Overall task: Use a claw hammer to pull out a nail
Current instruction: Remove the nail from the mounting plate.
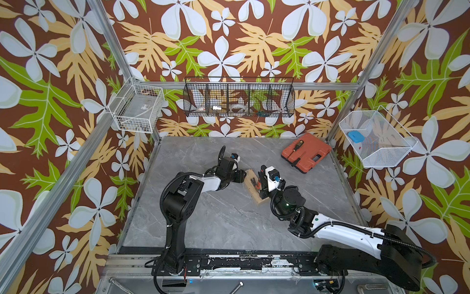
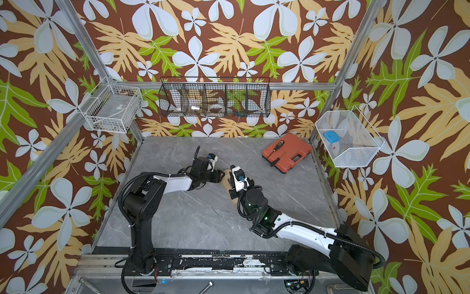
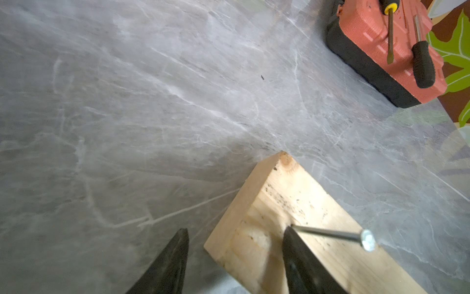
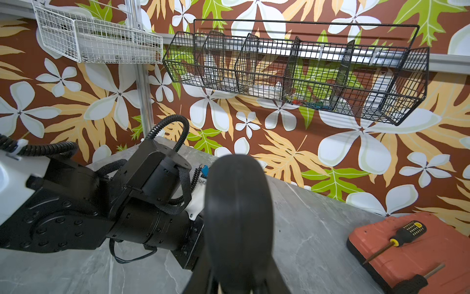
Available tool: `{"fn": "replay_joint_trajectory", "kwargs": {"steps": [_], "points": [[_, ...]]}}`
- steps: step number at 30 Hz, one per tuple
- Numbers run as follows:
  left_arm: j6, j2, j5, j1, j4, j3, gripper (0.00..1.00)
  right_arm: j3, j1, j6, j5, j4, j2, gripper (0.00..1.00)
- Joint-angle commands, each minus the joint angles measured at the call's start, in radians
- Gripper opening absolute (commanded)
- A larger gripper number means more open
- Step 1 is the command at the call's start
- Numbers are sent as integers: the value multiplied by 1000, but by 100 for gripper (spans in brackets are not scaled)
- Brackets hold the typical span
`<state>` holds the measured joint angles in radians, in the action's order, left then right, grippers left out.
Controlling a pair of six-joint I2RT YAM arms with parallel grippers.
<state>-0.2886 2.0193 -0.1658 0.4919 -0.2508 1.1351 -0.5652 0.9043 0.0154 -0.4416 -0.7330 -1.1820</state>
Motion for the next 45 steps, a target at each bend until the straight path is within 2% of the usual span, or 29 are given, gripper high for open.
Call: {"fn": "replay_joint_trajectory", "kwargs": {"steps": [1,28,45], "points": [[12,22,101,-7,288,-24,60,8,5,-15,8,-53,9,0],[-7,16,85,-7,274,-43,59,59,21,8,-7,-113,51,0],[-24,-19,59,-7,251,-61,59,48,36,12,-11,-111,138,0]]}}
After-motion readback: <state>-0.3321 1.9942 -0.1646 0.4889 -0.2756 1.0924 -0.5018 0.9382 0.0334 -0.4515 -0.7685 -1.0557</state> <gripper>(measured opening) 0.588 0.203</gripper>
